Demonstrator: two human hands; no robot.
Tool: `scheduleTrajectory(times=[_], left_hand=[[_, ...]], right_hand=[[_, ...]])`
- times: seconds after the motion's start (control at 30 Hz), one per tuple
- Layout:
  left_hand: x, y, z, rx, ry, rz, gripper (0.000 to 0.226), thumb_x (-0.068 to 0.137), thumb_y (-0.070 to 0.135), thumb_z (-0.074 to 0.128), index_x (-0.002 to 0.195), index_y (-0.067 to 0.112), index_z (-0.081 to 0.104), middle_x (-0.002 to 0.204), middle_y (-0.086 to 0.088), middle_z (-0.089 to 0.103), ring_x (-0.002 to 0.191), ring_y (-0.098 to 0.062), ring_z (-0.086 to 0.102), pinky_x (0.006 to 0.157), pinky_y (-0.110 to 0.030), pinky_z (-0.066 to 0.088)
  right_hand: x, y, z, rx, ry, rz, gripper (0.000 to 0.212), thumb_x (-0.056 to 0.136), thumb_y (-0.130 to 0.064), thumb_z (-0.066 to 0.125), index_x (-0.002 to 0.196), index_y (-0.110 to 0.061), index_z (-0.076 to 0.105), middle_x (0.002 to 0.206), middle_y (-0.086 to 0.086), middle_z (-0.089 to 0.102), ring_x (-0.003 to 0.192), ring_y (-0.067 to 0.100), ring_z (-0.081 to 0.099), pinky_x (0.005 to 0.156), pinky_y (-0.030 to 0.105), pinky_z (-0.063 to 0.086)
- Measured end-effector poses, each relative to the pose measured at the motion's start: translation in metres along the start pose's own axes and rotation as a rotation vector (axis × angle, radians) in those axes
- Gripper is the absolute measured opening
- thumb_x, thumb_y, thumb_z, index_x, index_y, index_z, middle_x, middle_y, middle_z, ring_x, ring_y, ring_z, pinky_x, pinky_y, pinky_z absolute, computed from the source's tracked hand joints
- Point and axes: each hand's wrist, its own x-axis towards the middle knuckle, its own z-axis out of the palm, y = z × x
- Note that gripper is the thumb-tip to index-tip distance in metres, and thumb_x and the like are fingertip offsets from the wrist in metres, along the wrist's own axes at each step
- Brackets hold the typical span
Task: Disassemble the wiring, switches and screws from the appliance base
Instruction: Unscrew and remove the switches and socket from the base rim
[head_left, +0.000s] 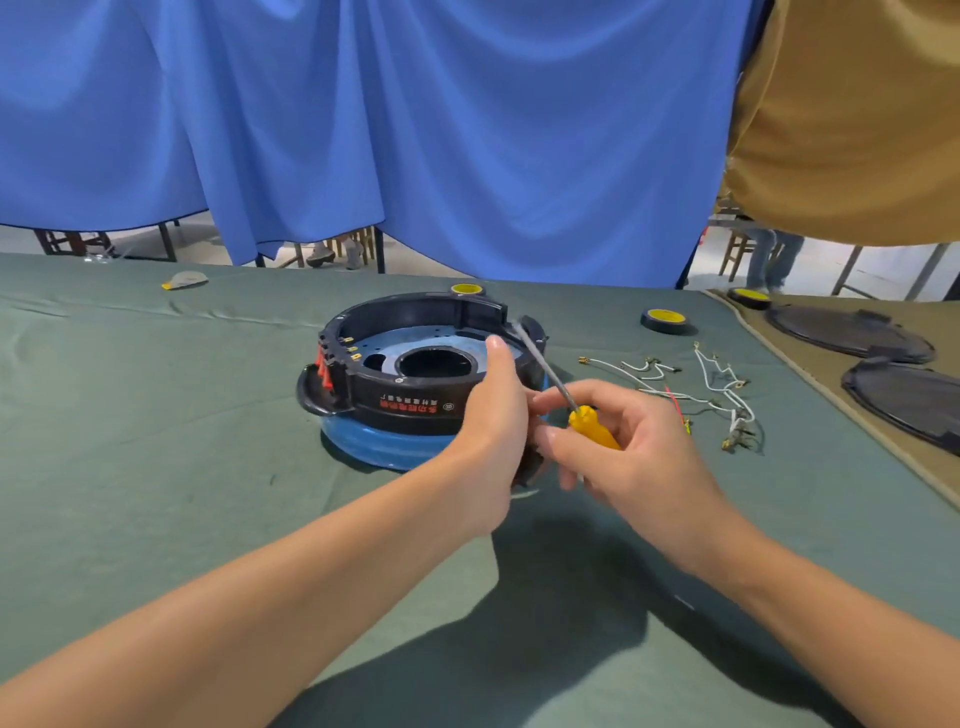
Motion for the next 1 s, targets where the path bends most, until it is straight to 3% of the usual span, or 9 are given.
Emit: scheduleTrajectory(times=[0.1, 0.17, 0.3, 0.47, 0.6, 0.73, 0.87, 1.0], left_hand=[[0.000, -0.004, 0.013, -0.003, -0.037, -0.069, 0.065, 0.097, 0.064, 0.019, 0.076, 0.011, 0.049, 0.049, -0.004, 0.052, 0.038, -0.018, 0.046, 0.049, -0.024, 0.039], [0.001, -0.006, 0.017, -0.028, -0.047, -0.057, 0.060, 0.099, 0.060, 0.021, 0.079, 0.011, 0.049, 0.045, -0.001, 0.053, 0.036, -0.017, 0.045, 0.044, -0.018, 0.039], [0.005, -0.007, 0.018, -0.178, -0.054, 0.032, 0.051, 0.102, 0.047, 0.036, 0.078, 0.006, 0.054, 0.064, -0.011, 0.057, 0.056, -0.022, 0.051, 0.061, -0.032, 0.047], [0.007, -0.012, 0.003, -0.153, -0.250, 0.229, 0.021, 0.098, 0.015, 0.051, 0.092, -0.001, 0.063, 0.084, -0.016, 0.065, 0.063, -0.018, 0.058, 0.058, -0.022, 0.048], [0.008, -0.016, -0.004, -0.034, -0.326, 0.357, 0.019, 0.094, 0.009, 0.057, 0.105, -0.003, 0.067, 0.087, -0.011, 0.069, 0.071, -0.017, 0.061, 0.064, -0.021, 0.049], [0.008, -0.017, -0.003, 0.013, -0.309, 0.459, 0.012, 0.092, 0.007, 0.060, 0.101, 0.002, 0.068, 0.078, -0.007, 0.070, 0.070, -0.017, 0.062, 0.067, -0.025, 0.049], [0.008, -0.018, -0.002, 0.068, -0.285, 0.523, 0.010, 0.091, 0.006, 0.064, 0.097, 0.009, 0.071, 0.073, -0.004, 0.072, 0.066, -0.012, 0.065, 0.061, -0.018, 0.049], [0.008, -0.018, -0.003, 0.093, -0.268, 0.565, 0.011, 0.090, 0.005, 0.064, 0.098, 0.007, 0.071, 0.072, -0.005, 0.072, 0.068, -0.013, 0.066, 0.060, -0.018, 0.049]], right_hand=[[-0.001, 0.006, -0.012, -0.062, 0.026, 0.056, 0.018, 0.086, 0.011, 0.059, 0.090, -0.001, 0.072, 0.052, -0.001, 0.062, 0.040, 0.001, 0.047, 0.044, 0.005, 0.033], [0.001, 0.009, -0.017, 0.008, 0.053, 0.129, 0.018, 0.085, 0.011, 0.057, 0.083, 0.001, 0.072, 0.052, 0.004, 0.062, 0.036, 0.002, 0.038, 0.039, 0.012, 0.028], [0.008, 0.012, -0.030, 0.317, 0.141, 0.329, 0.027, 0.087, 0.004, 0.054, 0.070, -0.006, 0.072, 0.053, 0.013, 0.057, 0.031, 0.007, 0.024, 0.038, 0.017, 0.016], [0.016, 0.013, -0.046, 0.641, 0.247, 0.440, 0.027, 0.088, 0.000, 0.046, 0.072, -0.008, 0.067, 0.055, 0.007, 0.054, 0.028, 0.004, 0.022, 0.041, 0.019, 0.011], [0.015, 0.015, -0.047, 0.628, 0.239, 0.469, 0.020, 0.090, -0.002, 0.045, 0.082, -0.010, 0.061, 0.058, 0.006, 0.055, 0.030, 0.004, 0.023, 0.040, 0.018, 0.014], [0.013, 0.015, -0.043, 0.567, 0.188, 0.480, 0.017, 0.091, -0.002, 0.044, 0.086, -0.009, 0.058, 0.061, 0.010, 0.055, 0.031, 0.005, 0.023, 0.038, 0.016, 0.016], [0.011, 0.014, -0.043, 0.492, 0.175, 0.493, 0.020, 0.091, -0.004, 0.045, 0.083, -0.010, 0.062, 0.066, 0.011, 0.059, 0.031, 0.005, 0.022, 0.039, 0.017, 0.015], [0.010, 0.012, -0.046, 0.557, 0.127, 0.535, 0.012, 0.085, -0.018, 0.055, 0.084, -0.012, 0.066, 0.074, 0.012, 0.062, 0.030, 0.005, 0.021, 0.037, 0.017, 0.015]])
